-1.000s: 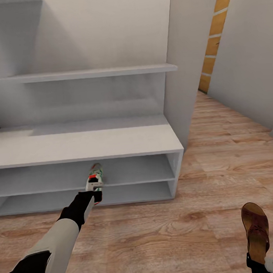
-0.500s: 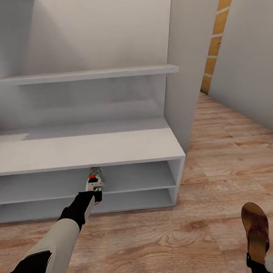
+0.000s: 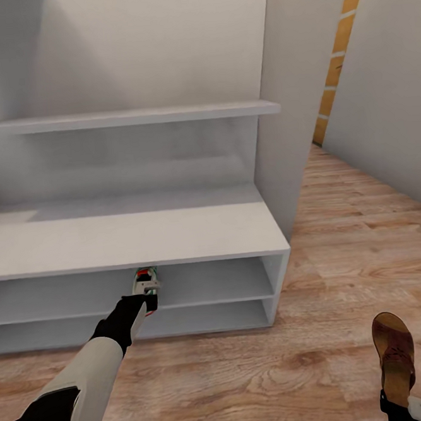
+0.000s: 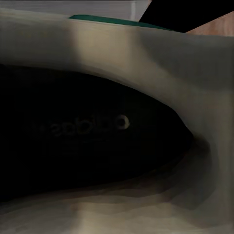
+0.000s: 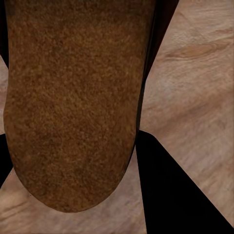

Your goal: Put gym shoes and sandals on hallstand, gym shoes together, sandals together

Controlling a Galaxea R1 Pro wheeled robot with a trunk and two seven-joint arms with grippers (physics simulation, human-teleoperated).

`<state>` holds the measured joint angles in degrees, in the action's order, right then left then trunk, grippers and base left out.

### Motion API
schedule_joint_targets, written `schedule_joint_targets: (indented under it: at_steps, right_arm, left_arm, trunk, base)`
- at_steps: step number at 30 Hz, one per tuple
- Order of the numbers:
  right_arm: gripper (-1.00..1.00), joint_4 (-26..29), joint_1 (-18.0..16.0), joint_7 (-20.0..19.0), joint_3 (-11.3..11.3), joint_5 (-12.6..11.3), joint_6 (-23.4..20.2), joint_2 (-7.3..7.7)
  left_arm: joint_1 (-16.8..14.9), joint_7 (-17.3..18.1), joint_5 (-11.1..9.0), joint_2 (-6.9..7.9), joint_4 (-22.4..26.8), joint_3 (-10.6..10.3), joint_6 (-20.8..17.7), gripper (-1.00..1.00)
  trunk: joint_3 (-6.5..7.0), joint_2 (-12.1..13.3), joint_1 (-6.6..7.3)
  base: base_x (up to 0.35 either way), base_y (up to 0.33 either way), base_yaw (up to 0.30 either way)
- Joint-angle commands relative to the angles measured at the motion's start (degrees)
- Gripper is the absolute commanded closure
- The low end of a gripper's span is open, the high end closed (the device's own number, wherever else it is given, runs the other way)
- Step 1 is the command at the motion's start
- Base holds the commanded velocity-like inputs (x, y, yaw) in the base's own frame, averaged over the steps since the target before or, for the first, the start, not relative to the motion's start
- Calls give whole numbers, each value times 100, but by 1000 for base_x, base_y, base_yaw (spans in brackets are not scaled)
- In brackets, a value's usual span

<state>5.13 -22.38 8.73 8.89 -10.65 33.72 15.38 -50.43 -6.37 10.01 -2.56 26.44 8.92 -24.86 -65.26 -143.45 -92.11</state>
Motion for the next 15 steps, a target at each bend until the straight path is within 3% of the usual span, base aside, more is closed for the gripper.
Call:
schedule_joint_targets:
  at_steps: [1,8,15]
  right_arm:
    - [100,-4,-3,-20,-10,-69,21,0]
    - [100,-4,-3,-19,-10,-69,21,0]
    - [100,-7,-3,-21,-10,-69,21,0]
  left_arm:
    - [-2,13,57,-8,10,39,-24,100]
    - [0,13,60,-8,10,39,-19,100]
    - [1,13,62,-8,10,39,-19,100]
  trunk:
    - [-5,-2,0]
    - [-5,-2,0]
    - [-5,-2,0]
  base:
    - [96,-131,0]
    - [132,-185,0]
    - [54,-33,0]
